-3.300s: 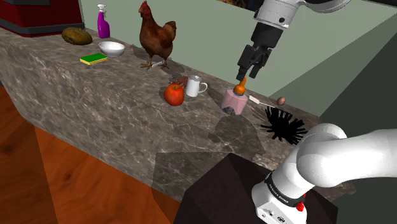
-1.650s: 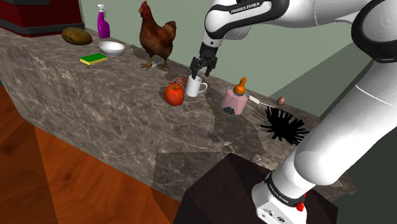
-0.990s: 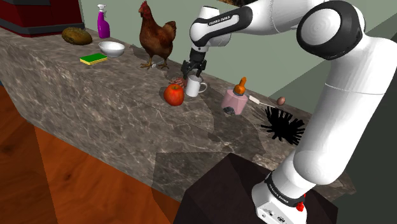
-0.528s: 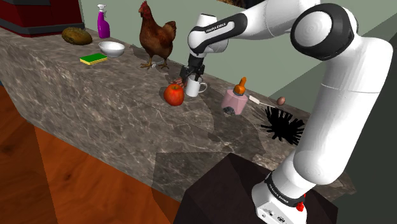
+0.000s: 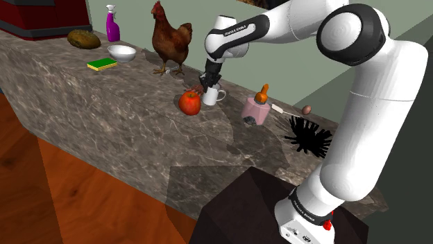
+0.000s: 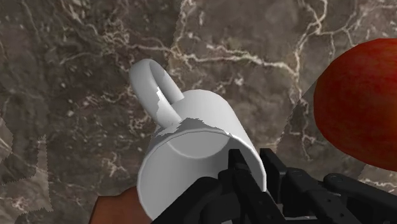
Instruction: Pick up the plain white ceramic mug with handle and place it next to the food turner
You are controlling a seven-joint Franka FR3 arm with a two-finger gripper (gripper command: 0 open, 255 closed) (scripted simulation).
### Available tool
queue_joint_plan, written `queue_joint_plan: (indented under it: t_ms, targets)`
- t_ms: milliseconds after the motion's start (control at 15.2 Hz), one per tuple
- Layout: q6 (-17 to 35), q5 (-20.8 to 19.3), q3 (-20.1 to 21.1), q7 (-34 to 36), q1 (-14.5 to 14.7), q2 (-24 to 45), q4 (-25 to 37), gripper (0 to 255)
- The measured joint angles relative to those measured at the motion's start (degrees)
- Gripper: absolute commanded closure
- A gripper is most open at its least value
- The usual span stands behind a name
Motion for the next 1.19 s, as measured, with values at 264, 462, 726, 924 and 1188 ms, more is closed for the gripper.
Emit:
queue_joint_plan:
  t_ms: [264, 462, 726, 924, 1188]
  targets:
    - [0.0, 0.0, 0.0, 0.0, 0.0, 0.0, 0.0, 255]
    - [0.0, 0.0, 0.0, 0.0, 0.0, 0.0, 0.0, 255]
    - [-2.0, -0.1, 0.0, 0.0, 0.0, -1.0, 1.1, 255]
    - [-4.0, -0.1, -0.1, 0.0, 0.0, -1.9, 2.1, 255]
    - [-6.6, -0.2, -0.1, 0.1, 0.0, -3.0, 3.6, 255]
